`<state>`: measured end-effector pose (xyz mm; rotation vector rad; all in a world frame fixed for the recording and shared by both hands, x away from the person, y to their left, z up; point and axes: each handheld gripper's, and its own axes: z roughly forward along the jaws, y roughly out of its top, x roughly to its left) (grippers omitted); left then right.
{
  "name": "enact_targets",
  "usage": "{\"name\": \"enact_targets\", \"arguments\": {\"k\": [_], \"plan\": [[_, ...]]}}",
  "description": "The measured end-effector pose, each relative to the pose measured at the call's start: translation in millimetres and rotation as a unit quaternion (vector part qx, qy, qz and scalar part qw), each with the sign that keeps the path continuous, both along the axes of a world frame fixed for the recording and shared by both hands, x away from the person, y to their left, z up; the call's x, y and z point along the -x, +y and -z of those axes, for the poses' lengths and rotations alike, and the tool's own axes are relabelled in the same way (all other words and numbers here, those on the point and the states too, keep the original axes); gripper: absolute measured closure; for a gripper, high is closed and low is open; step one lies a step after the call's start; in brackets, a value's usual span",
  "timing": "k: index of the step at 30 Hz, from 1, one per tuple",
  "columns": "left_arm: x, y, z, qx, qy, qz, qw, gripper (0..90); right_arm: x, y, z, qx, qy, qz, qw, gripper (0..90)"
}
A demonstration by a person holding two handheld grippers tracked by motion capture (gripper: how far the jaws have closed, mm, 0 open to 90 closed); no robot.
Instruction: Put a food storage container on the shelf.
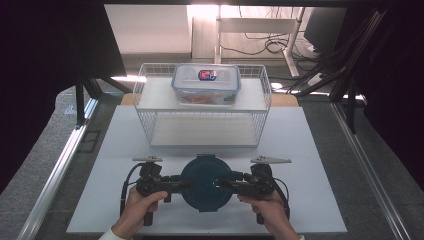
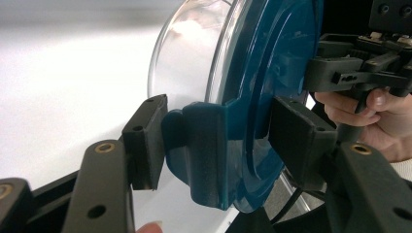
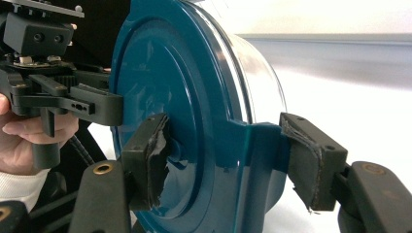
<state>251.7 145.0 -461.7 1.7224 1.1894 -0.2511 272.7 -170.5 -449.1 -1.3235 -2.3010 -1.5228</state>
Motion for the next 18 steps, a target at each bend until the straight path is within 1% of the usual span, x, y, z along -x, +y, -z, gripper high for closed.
{"name": "enact_targets", "arguments": {"k": [2, 3, 5, 7, 9, 15, 18], "plan": [[-1.7, -1.6, -2.7, -0.002, -0.005, 0.001, 1.0, 40.3, -0.1, -0.5, -0.6, -0.001, -0.003, 0.001, 1.0, 37.0], [-2.8, -2.6, -5.2, -0.007, -0.012, 0.003, 0.9999, 40.3, -0.5, -1.4, -1.2, -0.003, -0.006, 0.003, 1.0, 37.0], [-4.5, -3.6, -8.9, -0.008, -0.015, 0.004, 0.9998, 40.3, -1.2, -3.2, -3.6, -0.004, -0.008, 0.004, 0.9999, 37.0], [-6.7, -2.9, -11.3, -0.005, -0.017, 0.006, 0.9998, 40.2, -1.9, -3.2, -7.4, -0.003, -0.013, 0.004, 0.9999, 37.0], [-8.6, -1.7, -13.8, -0.002, -0.018, 0.006, 0.9998, 40.0, -4.0, -1.5, -13.8, 0.002, -0.023, 0.004, 0.9997, 37.0], [-11.9, 1.7, -25.5, -0.004, -0.03, 0.0, 0.9995, 39.9, -9.4, 1.8, -22.4, 0.002, -0.031, -0.001, 0.9995, 37.0], [-15.1, 4.3, -32.3, -0.003, -0.033, 0.0, 0.9995, 39.9, -12.8, 4.3, -30.1, 0.003, -0.036, -0.004, 0.9993, 37.0]]}}
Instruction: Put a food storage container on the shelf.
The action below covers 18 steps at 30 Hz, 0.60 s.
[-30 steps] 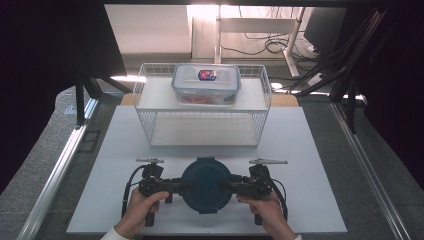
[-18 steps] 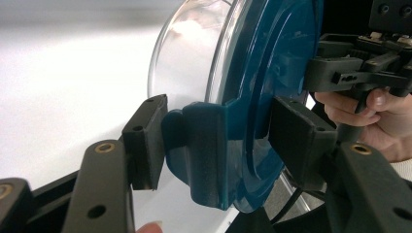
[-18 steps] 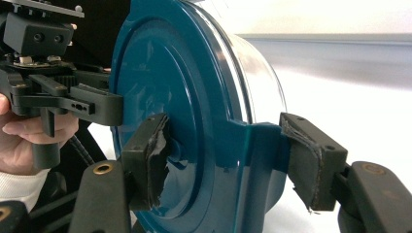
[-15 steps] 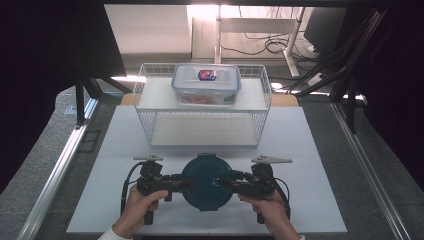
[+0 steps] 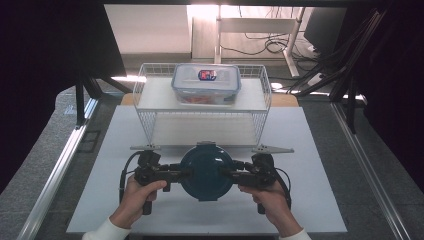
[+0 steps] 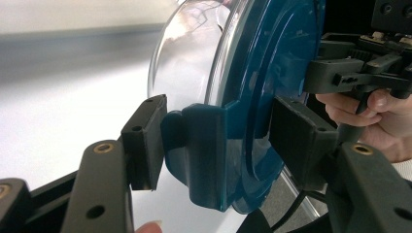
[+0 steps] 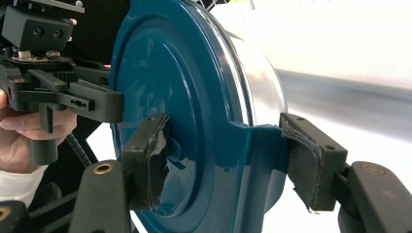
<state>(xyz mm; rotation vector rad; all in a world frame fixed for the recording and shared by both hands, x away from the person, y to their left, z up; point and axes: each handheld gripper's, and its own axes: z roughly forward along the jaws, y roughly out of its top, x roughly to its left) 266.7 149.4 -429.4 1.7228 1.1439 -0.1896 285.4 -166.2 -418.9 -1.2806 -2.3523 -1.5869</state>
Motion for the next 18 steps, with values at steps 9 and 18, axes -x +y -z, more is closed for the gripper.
{"name": "enact_targets", "arguments": {"k": [9, 18], "plan": [[-7.7, 3.2, -18.8, 0.005, -0.013, -0.005, 0.9999, 39.9, -8.8, 4.3, -21.1, 0.003, -0.013, -0.001, 0.9999, 37.1], [-14.3, 4.3, -43.0, 0.001, -0.033, -0.009, 0.9994, 39.9, -16.1, 5.6, -42.7, -0.002, -0.026, -0.002, 0.9997, 37.1]]}}
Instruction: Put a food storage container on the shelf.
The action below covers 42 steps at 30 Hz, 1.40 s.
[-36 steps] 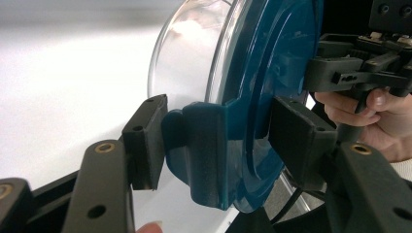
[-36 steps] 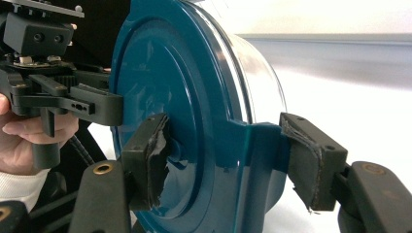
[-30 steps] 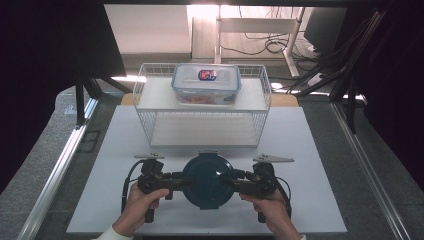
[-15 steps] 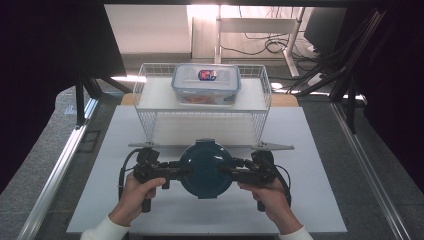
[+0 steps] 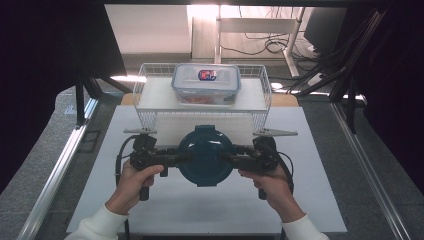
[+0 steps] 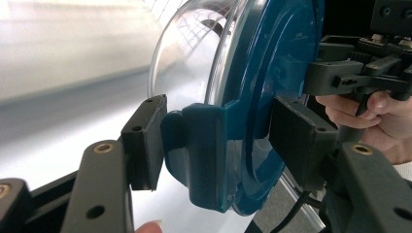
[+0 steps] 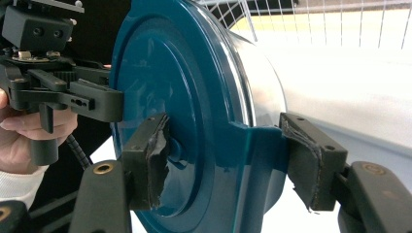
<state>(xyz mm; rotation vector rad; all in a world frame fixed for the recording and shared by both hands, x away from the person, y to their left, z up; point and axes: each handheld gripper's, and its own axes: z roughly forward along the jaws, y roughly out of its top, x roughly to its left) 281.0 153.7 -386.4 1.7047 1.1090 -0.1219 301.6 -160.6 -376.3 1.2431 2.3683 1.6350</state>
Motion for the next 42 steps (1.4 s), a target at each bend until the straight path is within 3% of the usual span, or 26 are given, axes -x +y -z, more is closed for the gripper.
{"name": "enact_targets", "arguments": {"k": [5, 16, 32, 38, 42], "plan": [[-7.8, 2.4, -12.6, 0.005, -0.004, 0.002, 1.0, 40.0, -7.0, 1.6, -16.8, 0.001, -0.012, 0.0, 0.9999, 37.2], [-14.6, 6.5, -37.4, 0.0, -0.025, -0.005, 0.9997, 40.3, -17.2, 5.0, -35.7, -0.005, -0.017, -0.006, 0.9998, 37.2], [-24.7, 18.8, -57.2, 0.002, -0.027, -0.011, 0.9996, 40.3, -30.1, 17.7, -57.0, -0.003, -0.02, -0.012, 0.9997, 37.2], [-35.3, 19.6, -76.3, -0.007, -0.032, -0.009, 0.9994, 40.3, -38.8, 18.9, -69.8, -0.007, -0.022, -0.014, 0.9996, 37.3], [-45.3, 18.5, -85.3, -0.001, -0.031, -0.008, 0.9995, 40.3, -46.8, 17.6, -81.4, -0.008, -0.027, -0.009, 0.9996, 37.3]]}}
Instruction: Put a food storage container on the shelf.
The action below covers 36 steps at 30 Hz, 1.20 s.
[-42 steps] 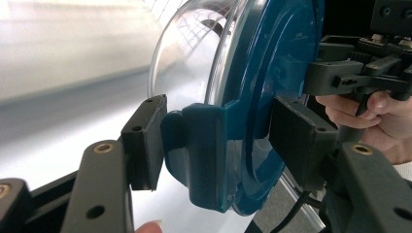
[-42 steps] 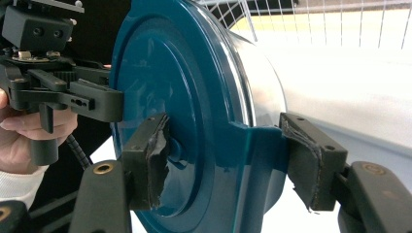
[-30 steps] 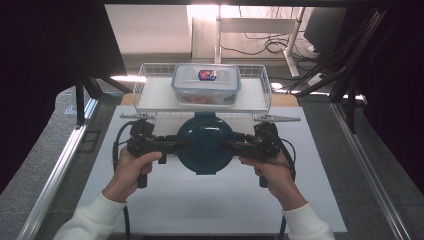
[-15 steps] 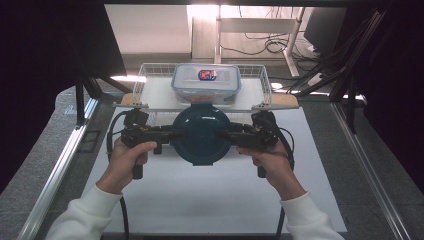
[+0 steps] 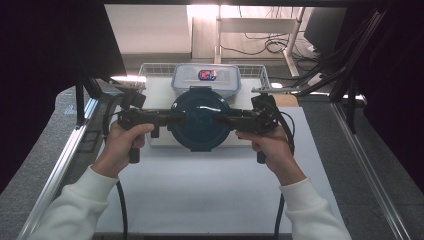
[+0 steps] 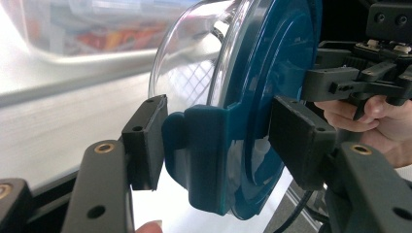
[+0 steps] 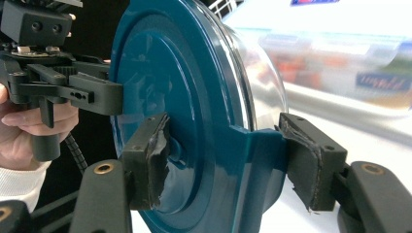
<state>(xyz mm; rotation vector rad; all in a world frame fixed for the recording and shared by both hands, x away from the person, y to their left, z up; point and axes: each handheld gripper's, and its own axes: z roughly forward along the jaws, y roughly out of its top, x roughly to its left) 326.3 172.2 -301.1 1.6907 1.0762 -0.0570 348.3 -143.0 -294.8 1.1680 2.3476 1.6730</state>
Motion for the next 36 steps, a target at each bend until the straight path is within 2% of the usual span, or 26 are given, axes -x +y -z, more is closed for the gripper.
{"name": "enact_targets", "arguments": {"k": [9, 15, 23, 24, 26, 31, 32, 33, 36], "plan": [[-21.4, -0.8, -23.0, 0.012, -0.005, 0.002, 0.9999, 40.4, -19.3, -1.3, -29.0, 0.009, -0.008, 0.004, 0.9999, 37.3], [-37.8, -2.1, -45.8, 0.014, -0.012, 0.002, 0.9998, 40.6, -33.7, -3.0, -50.5, 0.003, -0.013, 0.007, 0.9999, 37.3], [-65.4, 0.8, -64.9, 0.021, -0.009, 0.004, 0.9997, 40.7, -59.3, -1.2, -74.9, 0.011, -0.015, 0.007, 0.9998, 37.3], [-69.3, 1.9, -67.3, 0.02, -0.01, 0.005, 0.9997, 40.8, -66.6, 0.8, -79.9, 0.011, -0.013, 0.007, 0.9998, 37.3], [-76.6, 3.5, -71.0, 0.023, -0.009, 0.006, 0.9997, 40.8, -69.5, 1.5, -81.8, 0.011, -0.012, 0.008, 0.9998, 37.3], [-99.4, 7.8, -76.7, 0.022, 0.002, 0.006, 0.9997, 40.9, -90.2, 5.7, -87.7, 0.009, -0.003, 0.011, 0.9999, 37.3], [-102.2, 8.2, -76.9, 0.02, 0.004, 0.006, 0.9998, 40.9, -98.4, 6.9, -87.1, 0.005, 0.006, 0.012, 0.9999, 37.4], [-105.6, 8.3, -77.0, 0.019, 0.006, 0.005, 0.9998, 40.9, -98.4, 6.9, -87.1, 0.005, 0.006, 0.012, 0.9999, 37.4], [-116.5, 8.7, -74.2, 0.011, 0.014, 0.002, 0.9998, 40.9, -111.7, 7.1, -82.5, 0.001, 0.017, 0.01, 0.9998, 37.4]]}}
